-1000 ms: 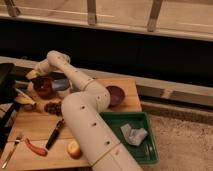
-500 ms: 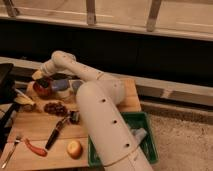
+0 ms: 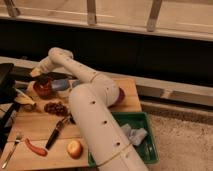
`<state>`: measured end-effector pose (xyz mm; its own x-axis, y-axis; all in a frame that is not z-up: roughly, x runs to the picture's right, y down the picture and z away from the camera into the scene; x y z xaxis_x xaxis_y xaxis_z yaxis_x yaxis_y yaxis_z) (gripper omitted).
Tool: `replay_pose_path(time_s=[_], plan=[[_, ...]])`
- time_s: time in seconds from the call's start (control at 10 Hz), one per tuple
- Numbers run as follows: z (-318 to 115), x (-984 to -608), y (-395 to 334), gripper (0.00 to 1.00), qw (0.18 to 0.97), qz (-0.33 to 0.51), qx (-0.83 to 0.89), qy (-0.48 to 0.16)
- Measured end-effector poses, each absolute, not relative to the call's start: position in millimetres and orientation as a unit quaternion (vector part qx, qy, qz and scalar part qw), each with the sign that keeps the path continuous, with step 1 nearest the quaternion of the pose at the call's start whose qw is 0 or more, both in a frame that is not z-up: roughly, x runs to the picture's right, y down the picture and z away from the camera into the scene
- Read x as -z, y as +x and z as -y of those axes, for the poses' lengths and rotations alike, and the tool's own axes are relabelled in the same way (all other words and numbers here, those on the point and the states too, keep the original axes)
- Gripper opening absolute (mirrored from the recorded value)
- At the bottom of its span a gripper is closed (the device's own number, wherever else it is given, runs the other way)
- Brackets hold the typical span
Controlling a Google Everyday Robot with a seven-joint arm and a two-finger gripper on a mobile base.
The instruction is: Wipe red bowl with eraser
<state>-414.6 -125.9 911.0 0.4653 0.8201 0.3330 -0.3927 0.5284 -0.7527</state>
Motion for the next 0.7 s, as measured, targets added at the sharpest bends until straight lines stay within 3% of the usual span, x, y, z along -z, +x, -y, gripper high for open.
replay_pose_path(time_s=[0.7], plan=[[92.8, -905.3, -439.1, 0.0, 0.772, 0.384, -0.378, -0.337]])
